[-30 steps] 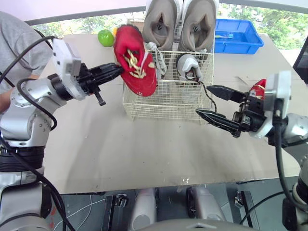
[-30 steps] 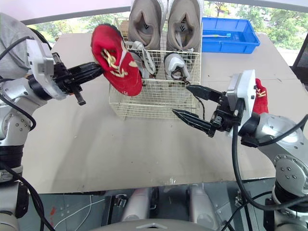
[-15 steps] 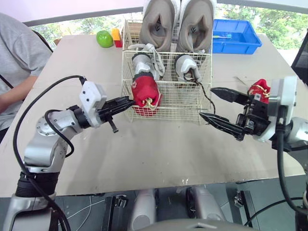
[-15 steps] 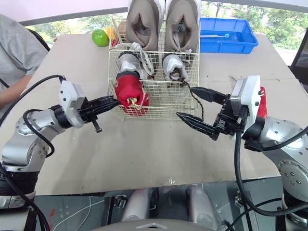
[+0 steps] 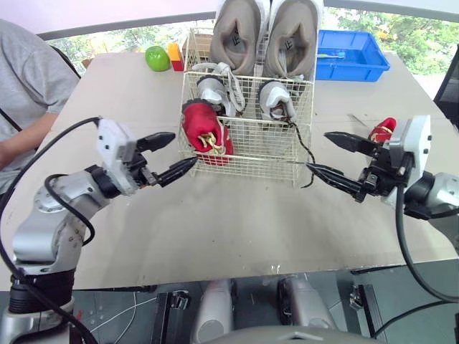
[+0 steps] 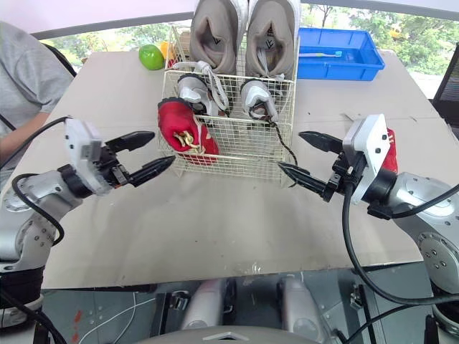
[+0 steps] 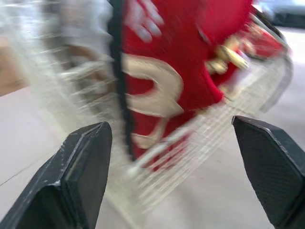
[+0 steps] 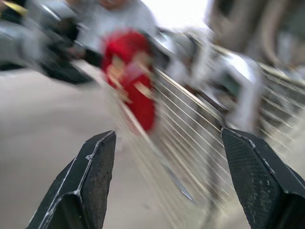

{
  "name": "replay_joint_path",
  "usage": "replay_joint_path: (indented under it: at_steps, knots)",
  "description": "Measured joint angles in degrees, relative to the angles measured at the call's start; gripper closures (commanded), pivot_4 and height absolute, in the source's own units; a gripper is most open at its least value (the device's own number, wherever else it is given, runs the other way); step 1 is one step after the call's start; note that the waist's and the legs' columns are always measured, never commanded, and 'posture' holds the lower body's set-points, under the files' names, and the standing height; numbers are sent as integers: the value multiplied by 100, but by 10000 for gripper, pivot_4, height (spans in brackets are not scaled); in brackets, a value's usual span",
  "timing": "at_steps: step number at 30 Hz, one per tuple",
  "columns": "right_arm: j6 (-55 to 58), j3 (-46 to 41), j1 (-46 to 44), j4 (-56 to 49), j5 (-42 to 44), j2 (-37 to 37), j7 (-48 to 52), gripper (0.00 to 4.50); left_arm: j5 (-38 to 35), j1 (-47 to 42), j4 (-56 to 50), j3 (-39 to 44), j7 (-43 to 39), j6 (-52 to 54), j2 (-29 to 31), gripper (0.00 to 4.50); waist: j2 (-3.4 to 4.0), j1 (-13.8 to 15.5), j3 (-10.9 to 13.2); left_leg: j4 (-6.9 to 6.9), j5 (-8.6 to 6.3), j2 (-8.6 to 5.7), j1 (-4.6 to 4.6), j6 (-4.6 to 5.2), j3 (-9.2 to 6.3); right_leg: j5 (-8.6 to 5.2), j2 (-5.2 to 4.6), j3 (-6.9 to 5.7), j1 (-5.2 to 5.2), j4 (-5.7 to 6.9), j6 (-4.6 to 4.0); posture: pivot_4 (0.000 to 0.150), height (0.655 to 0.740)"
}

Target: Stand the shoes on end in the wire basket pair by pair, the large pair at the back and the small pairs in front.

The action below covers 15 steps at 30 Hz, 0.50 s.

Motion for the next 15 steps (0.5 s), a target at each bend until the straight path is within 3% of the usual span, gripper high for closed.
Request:
replay_joint_path:
  at_steps: [4,10,13,15]
  knots:
    - [165,-653,289,433,42,-224,-71,11523,-1221,233,-682,427,636,664,-395,390,-6,32,-3,15,-1,-7,-5,2,-3,1,-8,0,6,-2,3,1500,7400]
    - [392,-1234,289,873,-77,-782,-203,11523,-2998,492,-1802,203,1166,1365,-539,390,-7,4,-4,21,-1,-7,7,2,-5,2,-4,3,16,3,3,1500,7400]
    - [658,-1204,157,1368,-241,-1154,-236,11523,-3169,573,-2131,-226,874,1596,-291,390,-1,4,-5,21,-1,-11,9,2,-2,-2,-1,6,16,4,-5,1500,7400]
    - [774,-925,-117,2014,-670,-1508,-345,11523,-2862,531,-2156,-603,538,1603,-199,390,2,4,-10,22,-1,-12,14,3,1,-8,1,10,17,4,-16,1500,7400]
